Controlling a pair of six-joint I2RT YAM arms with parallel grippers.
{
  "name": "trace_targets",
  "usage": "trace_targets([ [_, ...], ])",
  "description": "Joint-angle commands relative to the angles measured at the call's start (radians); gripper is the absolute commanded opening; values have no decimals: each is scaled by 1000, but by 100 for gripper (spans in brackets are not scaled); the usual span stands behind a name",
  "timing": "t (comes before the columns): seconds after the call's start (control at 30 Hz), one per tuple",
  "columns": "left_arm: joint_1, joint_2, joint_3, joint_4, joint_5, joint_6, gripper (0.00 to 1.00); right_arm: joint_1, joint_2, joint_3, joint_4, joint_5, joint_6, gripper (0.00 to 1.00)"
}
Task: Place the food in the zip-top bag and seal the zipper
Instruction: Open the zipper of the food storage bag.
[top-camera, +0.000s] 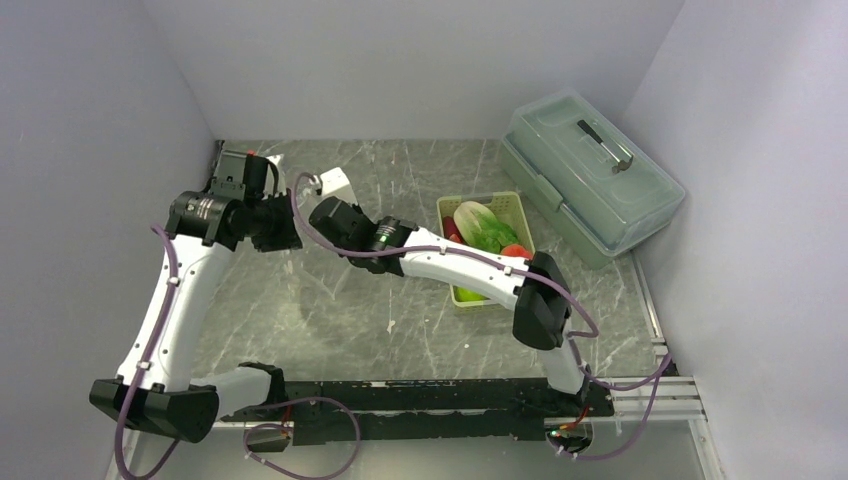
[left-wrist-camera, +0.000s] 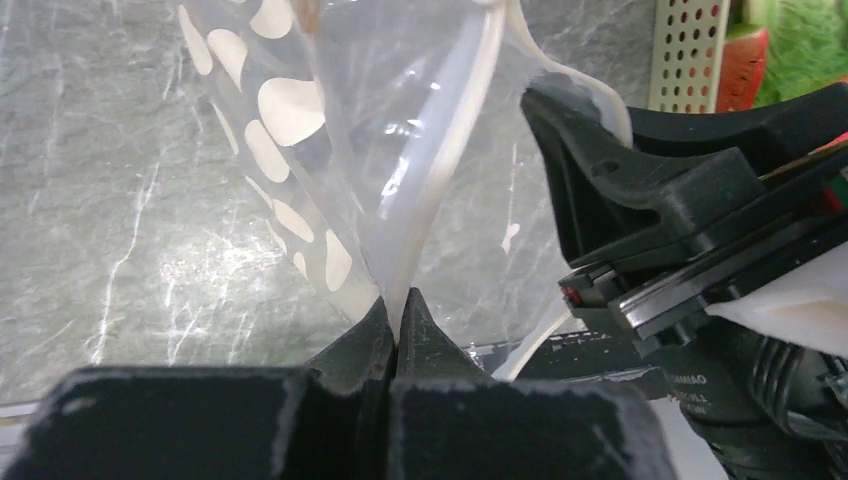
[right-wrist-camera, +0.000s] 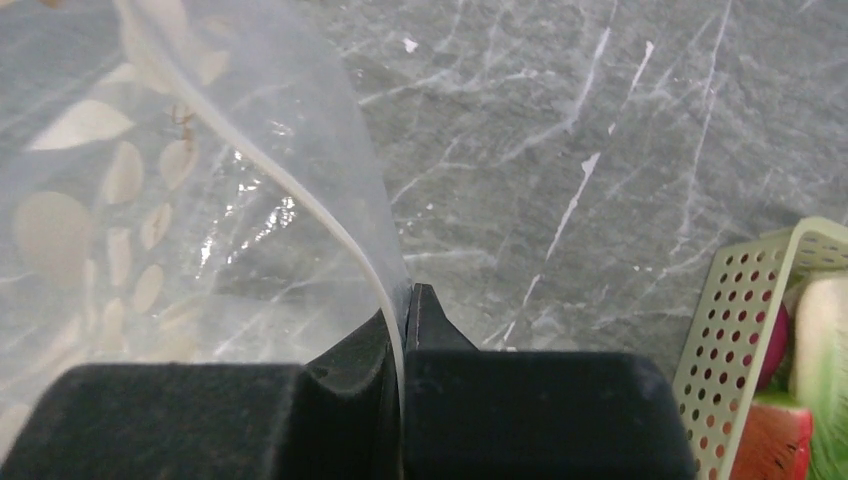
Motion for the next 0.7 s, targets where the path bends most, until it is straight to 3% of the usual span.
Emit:
trace_targets([
  [0.0, -19, 17, 47, -32, -99, 19, 0, -17, -88, -42, 16, 85, 0, 0],
  [0.37, -74, 93, 118, -116, -290, 15, 0, -73, -190, -220, 51, 193, 32, 0],
  [0.67, -174, 173, 212, -173, -444, -25, 0, -94, -234, -311, 94, 146, 58, 0],
])
